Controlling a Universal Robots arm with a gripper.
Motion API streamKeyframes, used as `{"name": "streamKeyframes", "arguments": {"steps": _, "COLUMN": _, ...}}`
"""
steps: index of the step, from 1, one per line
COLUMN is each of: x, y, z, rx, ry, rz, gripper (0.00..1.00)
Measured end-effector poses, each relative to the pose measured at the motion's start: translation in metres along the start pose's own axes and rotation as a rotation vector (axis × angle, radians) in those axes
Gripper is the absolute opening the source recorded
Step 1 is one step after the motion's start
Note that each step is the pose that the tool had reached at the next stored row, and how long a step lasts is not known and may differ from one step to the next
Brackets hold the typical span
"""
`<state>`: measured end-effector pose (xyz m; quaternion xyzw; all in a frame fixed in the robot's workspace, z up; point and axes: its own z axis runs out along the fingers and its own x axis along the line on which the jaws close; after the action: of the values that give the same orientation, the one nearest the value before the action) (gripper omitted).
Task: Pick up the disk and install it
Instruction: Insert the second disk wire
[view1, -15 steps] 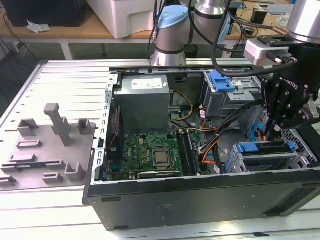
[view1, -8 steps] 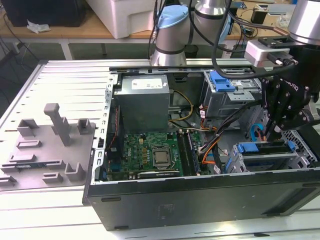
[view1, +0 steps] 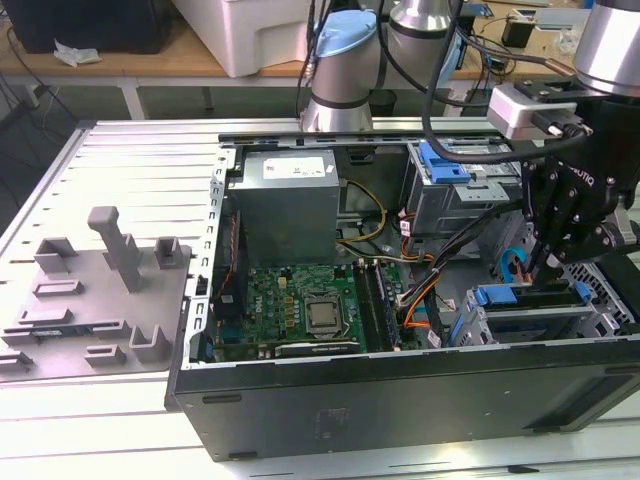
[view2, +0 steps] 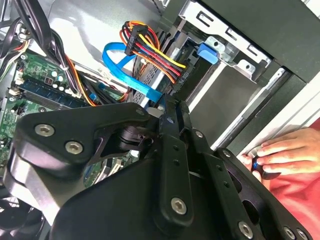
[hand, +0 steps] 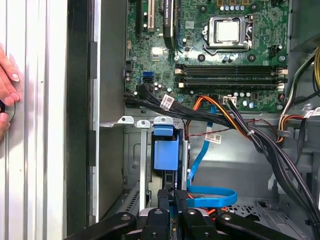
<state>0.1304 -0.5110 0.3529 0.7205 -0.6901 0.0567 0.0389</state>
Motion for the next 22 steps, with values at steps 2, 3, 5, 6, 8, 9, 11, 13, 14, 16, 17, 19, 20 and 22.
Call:
{"name": "streamKeyframes", "arguments": {"steps": 2, "x": -0.0001, "y": 0.0000, "z": 0.0005, "rx": 0.0000, "ry": -0.0007, "rz": 0.000, "gripper": 0.16}}
{"name": "streamKeyframes", "arguments": {"steps": 3, "x": -0.0001, "y": 0.0000, "z": 0.0007, "rx": 0.0001, "ry": -0.0011, "rz": 0.000, "gripper": 0.16}}
{"name": "streamKeyframes", "arguments": {"steps": 5, "x": -0.0002, "y": 0.0000, "z": 0.0011, "rx": 0.0001, "ry": -0.0023, "rz": 0.000, "gripper": 0.16}}
{"name": "streamKeyframes", "arguments": {"steps": 6, "x": -0.0002, "y": 0.0000, "z": 0.0013, "rx": 0.0001, "ry": -0.0028, "rz": 0.000, "gripper": 0.16}}
{"name": "streamKeyframes", "arguments": {"steps": 8, "x": -0.0003, "y": 0.0000, "z": 0.0018, "rx": 0.0001, "ry": -0.0039, "rz": 0.000, "gripper": 0.16}}
{"name": "streamKeyframes", "arguments": {"steps": 9, "x": -0.0003, "y": 0.0000, "z": 0.0021, "rx": 0.0002, "ry": -0.0045, "rz": 0.000, "gripper": 0.16}}
{"name": "streamKeyframes", "arguments": {"steps": 11, "x": -0.0004, "y": 0.0001, "z": 0.0025, "rx": 0.0002, "ry": -0.0050, "rz": 0.000, "gripper": 0.16}}
{"name": "streamKeyframes", "arguments": {"steps": 13, "x": -0.0004, "y": 0.0001, "z": 0.0027, "rx": 0.0002, "ry": -0.0053, "rz": 0.000, "gripper": 0.16}}
{"name": "streamKeyframes", "arguments": {"steps": 14, "x": -0.0004, "y": 0.0001, "z": 0.0027, "rx": 0.0002, "ry": -0.0054, "rz": 0.000, "gripper": 0.16}}
{"name": "streamKeyframes", "arguments": {"steps": 16, "x": -0.0004, "y": 0.0000, "z": 0.0029, "rx": 0.0002, "ry": -0.0055, "rz": 0.000, "gripper": 0.16}}
{"name": "streamKeyframes", "arguments": {"steps": 17, "x": -0.0004, "y": -0.0001, "z": 0.0029, "rx": 0.0002, "ry": -0.0055, "rz": 0.000, "gripper": 0.16}}
{"name": "streamKeyframes", "arguments": {"steps": 19, "x": -0.0004, "y": -0.0005, "z": 0.0030, "rx": 0.0002, "ry": -0.0057, "rz": 0.000, "gripper": 0.16}}
{"name": "streamKeyframes", "arguments": {"steps": 20, "x": -0.0004, "y": -0.0008, "z": 0.0030, "rx": 0.0003, "ry": -0.0056, "rz": 0.000, "gripper": 0.16}}
{"name": "streamKeyframes", "arguments": {"steps": 22, "x": -0.0004, "y": -0.0009, "z": 0.0031, "rx": 0.0002, "ry": -0.0055, "rz": 0.000, "gripper": 0.16}}
